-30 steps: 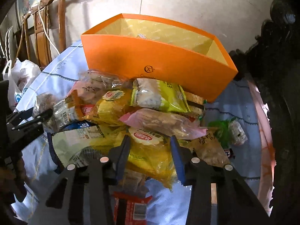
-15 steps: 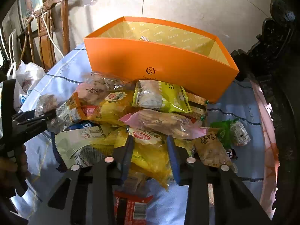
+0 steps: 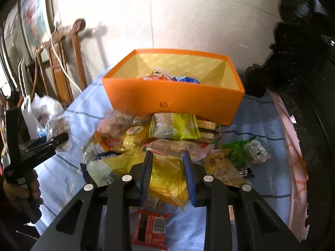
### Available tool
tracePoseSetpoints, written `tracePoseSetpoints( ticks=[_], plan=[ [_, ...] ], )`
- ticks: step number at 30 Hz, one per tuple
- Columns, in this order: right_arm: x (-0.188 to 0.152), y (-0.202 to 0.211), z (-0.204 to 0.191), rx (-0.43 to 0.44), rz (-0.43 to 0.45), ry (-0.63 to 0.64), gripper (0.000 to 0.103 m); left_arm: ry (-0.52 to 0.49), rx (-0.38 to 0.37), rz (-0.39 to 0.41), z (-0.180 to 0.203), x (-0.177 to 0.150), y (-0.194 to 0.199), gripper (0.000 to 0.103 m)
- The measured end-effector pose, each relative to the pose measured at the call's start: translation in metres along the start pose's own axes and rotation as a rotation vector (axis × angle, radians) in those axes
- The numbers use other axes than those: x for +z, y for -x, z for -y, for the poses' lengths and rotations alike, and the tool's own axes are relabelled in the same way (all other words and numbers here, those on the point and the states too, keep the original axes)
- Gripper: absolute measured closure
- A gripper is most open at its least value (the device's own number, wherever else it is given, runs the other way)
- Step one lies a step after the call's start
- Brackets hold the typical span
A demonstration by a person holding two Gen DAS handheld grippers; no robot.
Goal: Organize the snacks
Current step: 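Grasp the clear bread pack with the left gripper while the right grasps a yellow pack, then carry both packs over the orange box and release them inside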
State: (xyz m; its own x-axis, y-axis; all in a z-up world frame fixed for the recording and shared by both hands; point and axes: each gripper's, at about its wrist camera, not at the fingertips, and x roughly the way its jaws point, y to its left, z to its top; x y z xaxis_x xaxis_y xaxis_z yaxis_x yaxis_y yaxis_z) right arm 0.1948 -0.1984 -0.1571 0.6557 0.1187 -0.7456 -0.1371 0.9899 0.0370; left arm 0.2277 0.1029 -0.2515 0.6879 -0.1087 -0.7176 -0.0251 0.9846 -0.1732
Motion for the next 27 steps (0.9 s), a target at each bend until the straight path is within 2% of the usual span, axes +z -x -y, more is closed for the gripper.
tracePoseSetpoints(
  ticks=[5, 13, 22, 27],
  plan=[
    [0.002, 0.015, 0.005, -0.004, 0.021, -0.014, 0.074, -0.04, -0.017, 0.033, 0.014, 0.009, 0.02, 0.051],
    [-0.005, 0.013, 0.006, 0.006, 0.005, -0.045, 0.074, -0.053, -0.04, 0.027, 0.024, 0.008, 0.03, 0.051],
    [0.026, 0.059, 0.009, 0.017, 0.121, -0.045, 0.074, -0.087, -0.05, 0.073, 0.036, 0.029, 0.052, 0.051],
    [0.051, 0.082, 0.014, 0.009, 0.184, -0.035, 0.074, -0.118, -0.08, 0.111, 0.054, 0.054, 0.066, 0.051]
  ],
)
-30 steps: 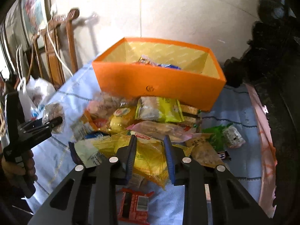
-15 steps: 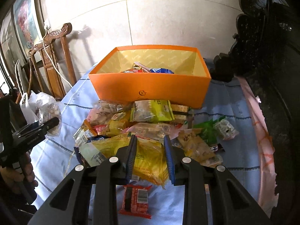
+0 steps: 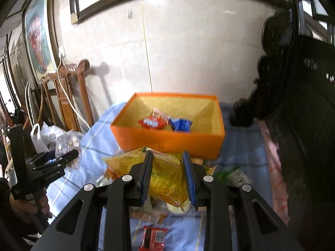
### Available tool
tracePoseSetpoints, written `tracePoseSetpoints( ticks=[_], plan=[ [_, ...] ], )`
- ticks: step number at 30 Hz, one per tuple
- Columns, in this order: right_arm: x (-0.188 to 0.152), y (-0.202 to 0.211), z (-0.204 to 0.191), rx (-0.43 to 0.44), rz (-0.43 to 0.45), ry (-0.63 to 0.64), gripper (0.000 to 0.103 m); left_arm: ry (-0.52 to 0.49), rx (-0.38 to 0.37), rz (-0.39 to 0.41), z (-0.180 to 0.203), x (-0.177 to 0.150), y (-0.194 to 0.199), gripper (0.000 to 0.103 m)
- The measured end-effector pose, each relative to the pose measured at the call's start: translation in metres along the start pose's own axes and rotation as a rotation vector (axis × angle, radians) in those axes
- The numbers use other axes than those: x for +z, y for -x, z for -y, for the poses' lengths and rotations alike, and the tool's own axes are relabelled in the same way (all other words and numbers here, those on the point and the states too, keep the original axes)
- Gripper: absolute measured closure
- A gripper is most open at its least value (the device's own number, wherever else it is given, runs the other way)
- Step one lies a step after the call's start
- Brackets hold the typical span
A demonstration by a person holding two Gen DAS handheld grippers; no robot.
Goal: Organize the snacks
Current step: 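Carry both packs over the orange box and release them inside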
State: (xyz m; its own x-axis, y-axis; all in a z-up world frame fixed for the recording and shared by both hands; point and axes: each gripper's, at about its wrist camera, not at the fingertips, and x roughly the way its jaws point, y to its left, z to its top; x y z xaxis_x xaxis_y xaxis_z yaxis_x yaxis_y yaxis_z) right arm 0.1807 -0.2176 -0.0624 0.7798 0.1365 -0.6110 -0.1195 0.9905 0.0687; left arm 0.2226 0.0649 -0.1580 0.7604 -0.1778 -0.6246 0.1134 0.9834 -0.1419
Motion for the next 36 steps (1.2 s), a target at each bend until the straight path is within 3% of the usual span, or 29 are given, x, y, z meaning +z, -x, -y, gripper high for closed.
tracePoseSetpoints(
  ticks=[4, 13, 21, 22, 23, 25, 31, 36],
  plan=[
    [0.036, 0.01, 0.007, -0.016, 0.068, -0.004, 0.074, -0.022, -0.029, 0.031, 0.016, 0.032, -0.001, 0.051],
    [0.135, 0.014, 0.024, -0.048, 0.195, 0.006, 0.074, -0.036, -0.102, 0.083, 0.054, 0.144, -0.027, 0.051],
    [0.198, -0.043, 0.028, -0.05, 0.186, 0.044, 0.074, -0.08, -0.075, 0.046, 0.087, 0.199, -0.088, 0.046],
    [0.203, -0.058, 0.031, -0.034, 0.165, 0.037, 0.071, -0.077, -0.073, 0.028, 0.088, 0.201, -0.097, 0.034],
    [0.205, -0.072, 0.035, -0.033, 0.142, 0.032, 0.054, -0.069, -0.051, 0.008, 0.087, 0.203, -0.11, 0.024],
    [0.2, -0.089, 0.043, -0.059, 0.109, 0.027, 0.025, -0.058, -0.006, -0.002, 0.083, 0.201, -0.122, 0.014],
    [0.161, -0.097, 0.06, -0.089, 0.038, 0.007, 0.024, -0.08, 0.042, 0.003, 0.058, 0.171, -0.12, 0.01],
    [0.107, -0.087, 0.055, -0.079, -0.03, -0.022, 0.024, -0.127, 0.014, -0.03, 0.044, 0.114, -0.102, 0.01]
  ],
)
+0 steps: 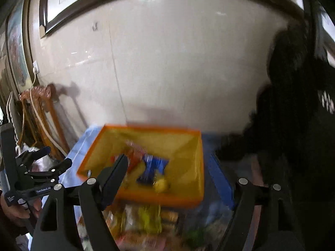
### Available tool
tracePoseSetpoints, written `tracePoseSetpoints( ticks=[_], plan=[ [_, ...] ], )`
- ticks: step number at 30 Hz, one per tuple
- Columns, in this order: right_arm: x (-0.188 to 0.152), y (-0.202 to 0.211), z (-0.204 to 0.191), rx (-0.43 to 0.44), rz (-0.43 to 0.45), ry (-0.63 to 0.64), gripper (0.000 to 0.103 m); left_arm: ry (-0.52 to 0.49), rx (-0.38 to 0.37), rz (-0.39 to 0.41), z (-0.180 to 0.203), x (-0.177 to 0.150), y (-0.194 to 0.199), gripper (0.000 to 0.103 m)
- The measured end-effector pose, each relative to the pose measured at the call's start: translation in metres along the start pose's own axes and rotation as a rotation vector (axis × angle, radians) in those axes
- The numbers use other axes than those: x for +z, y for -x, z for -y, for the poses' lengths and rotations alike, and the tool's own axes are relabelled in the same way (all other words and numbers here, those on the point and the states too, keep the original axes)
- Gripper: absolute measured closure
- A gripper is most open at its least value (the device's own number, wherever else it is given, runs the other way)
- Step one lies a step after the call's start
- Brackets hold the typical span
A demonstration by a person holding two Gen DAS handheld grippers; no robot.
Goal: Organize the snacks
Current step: 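Carry both packs over the orange box and release them inside, then grasp the pale green snack bag with the left gripper while the right grasps the red chocolate bar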
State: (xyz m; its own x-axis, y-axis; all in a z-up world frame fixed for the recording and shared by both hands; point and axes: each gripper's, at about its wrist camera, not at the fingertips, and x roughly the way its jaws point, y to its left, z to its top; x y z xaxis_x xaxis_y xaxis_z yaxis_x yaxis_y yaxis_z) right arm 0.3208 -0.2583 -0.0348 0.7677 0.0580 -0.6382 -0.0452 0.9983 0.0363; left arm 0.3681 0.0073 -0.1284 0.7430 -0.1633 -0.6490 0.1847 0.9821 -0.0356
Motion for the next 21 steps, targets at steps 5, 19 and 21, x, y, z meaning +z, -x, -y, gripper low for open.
tracePoseSetpoints(
  ticks=[5, 19, 21],
  plan=[
    [-0.104, 0.009, -0.019, 0.037, -0.146, 0.018, 0.024, -0.149, -0.039, -0.065, 0.021, -0.084, 0.02, 0.01],
    [-0.262, 0.002, -0.074, 0.087, -0.447, 0.156, 0.024, -0.233, -0.008, -0.127, 0.059, -0.178, 0.01, 0.01],
    [-0.264, 0.002, -0.079, 0.083, -0.451, 0.177, 0.024, -0.234, 0.003, -0.126, 0.066, -0.175, 0.01, 0.01]
  ],
)
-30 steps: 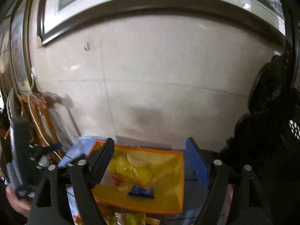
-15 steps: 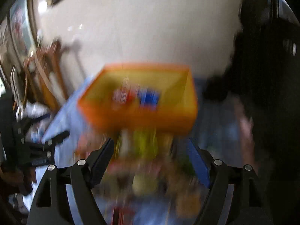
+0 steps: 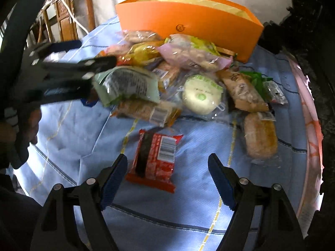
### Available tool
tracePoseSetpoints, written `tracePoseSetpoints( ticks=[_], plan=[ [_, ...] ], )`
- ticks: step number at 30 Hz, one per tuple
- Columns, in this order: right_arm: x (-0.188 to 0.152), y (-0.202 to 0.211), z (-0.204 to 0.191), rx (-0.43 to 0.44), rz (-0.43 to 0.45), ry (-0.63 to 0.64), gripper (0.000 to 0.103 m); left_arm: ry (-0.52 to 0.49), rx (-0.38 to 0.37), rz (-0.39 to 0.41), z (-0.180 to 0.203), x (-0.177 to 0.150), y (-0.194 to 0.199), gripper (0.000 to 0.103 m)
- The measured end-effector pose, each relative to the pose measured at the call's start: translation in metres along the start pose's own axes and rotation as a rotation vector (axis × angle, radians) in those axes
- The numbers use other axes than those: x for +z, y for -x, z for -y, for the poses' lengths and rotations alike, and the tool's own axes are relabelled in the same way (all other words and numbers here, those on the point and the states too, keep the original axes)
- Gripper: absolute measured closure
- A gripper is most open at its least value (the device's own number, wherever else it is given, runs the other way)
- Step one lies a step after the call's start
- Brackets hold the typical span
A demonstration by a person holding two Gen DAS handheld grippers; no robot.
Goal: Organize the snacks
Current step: 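Grasp the pale green snack bag with the left gripper while the right grasps the red chocolate bar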
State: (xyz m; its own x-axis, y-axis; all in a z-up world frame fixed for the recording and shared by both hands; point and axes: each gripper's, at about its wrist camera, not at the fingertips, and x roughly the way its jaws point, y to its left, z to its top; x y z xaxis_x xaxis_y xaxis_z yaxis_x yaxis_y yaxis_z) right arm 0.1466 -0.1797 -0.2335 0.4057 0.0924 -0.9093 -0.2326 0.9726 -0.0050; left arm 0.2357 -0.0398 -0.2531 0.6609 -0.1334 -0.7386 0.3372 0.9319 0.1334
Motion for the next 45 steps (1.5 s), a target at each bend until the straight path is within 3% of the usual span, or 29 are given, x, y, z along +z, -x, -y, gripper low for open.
tracePoseSetpoints(
  ticks=[8, 13, 15, 16, 17, 19, 24, 27, 28, 29, 30, 33, 34, 35, 39, 45],
  plan=[
    [-0.006, 0.005, -0.011, -0.008, 0.016, 0.039, 0.024, -0.023, -0.057, 0.0, 0.017, 0.004, -0.002, 0.01],
    [-0.004, -0.007, -0.009, -0.027, 0.02, 0.018, 0.024, -0.042, -0.046, -0.036, 0.022, -0.001, -0.02, 0.01],
    [-0.002, -0.018, -0.009, -0.023, -0.001, 0.014, 0.038, -0.042, -0.061, -0.066, 0.025, -0.006, -0.032, 0.01],
    [-0.003, -0.026, -0.011, -0.003, -0.038, 0.022, 0.062, -0.039, -0.078, -0.066, 0.025, -0.008, -0.034, 0.018],
    [-0.004, -0.03, -0.014, 0.002, -0.057, 0.036, 0.065, -0.055, -0.099, -0.064, 0.03, -0.009, -0.034, 0.032],
    [-0.006, -0.029, -0.018, -0.015, -0.048, 0.066, 0.068, -0.094, -0.121, -0.054, 0.038, -0.011, -0.032, 0.049],
    [-0.008, -0.028, -0.013, 0.001, -0.052, 0.037, 0.069, -0.065, -0.173, -0.056, 0.033, -0.015, -0.03, 0.054],
    [-0.01, -0.028, -0.011, 0.012, -0.056, 0.028, 0.068, -0.073, -0.197, -0.063, 0.032, -0.018, -0.028, 0.052],
    [-0.01, -0.029, -0.011, 0.011, -0.059, 0.025, 0.066, -0.077, -0.194, -0.067, 0.032, -0.019, -0.029, 0.034],
    [-0.01, -0.03, -0.01, 0.01, -0.061, 0.021, 0.063, -0.069, -0.184, -0.115, 0.031, -0.023, -0.037, 0.004],
    [-0.01, -0.031, -0.008, 0.011, -0.064, 0.018, 0.062, -0.063, -0.165, -0.152, 0.029, -0.027, -0.044, 0.004],
    [-0.008, -0.032, -0.008, 0.008, -0.058, 0.02, 0.063, -0.074, -0.143, -0.097, 0.027, -0.036, -0.043, 0.006],
    [-0.009, -0.033, -0.007, 0.009, -0.055, 0.018, 0.063, -0.068, -0.145, -0.09, 0.026, -0.037, -0.043, 0.018],
    [-0.009, -0.033, -0.006, 0.009, -0.054, 0.014, 0.063, -0.061, -0.156, -0.077, 0.025, -0.035, -0.041, 0.022],
    [-0.011, -0.034, -0.006, 0.008, -0.054, 0.012, 0.06, -0.021, -0.178, -0.047, 0.021, -0.029, -0.034, 0.021],
    [-0.012, -0.035, -0.008, 0.004, -0.061, 0.006, 0.056, -0.049, -0.179, -0.04, 0.034, -0.021, -0.033, 0.016]
  ],
)
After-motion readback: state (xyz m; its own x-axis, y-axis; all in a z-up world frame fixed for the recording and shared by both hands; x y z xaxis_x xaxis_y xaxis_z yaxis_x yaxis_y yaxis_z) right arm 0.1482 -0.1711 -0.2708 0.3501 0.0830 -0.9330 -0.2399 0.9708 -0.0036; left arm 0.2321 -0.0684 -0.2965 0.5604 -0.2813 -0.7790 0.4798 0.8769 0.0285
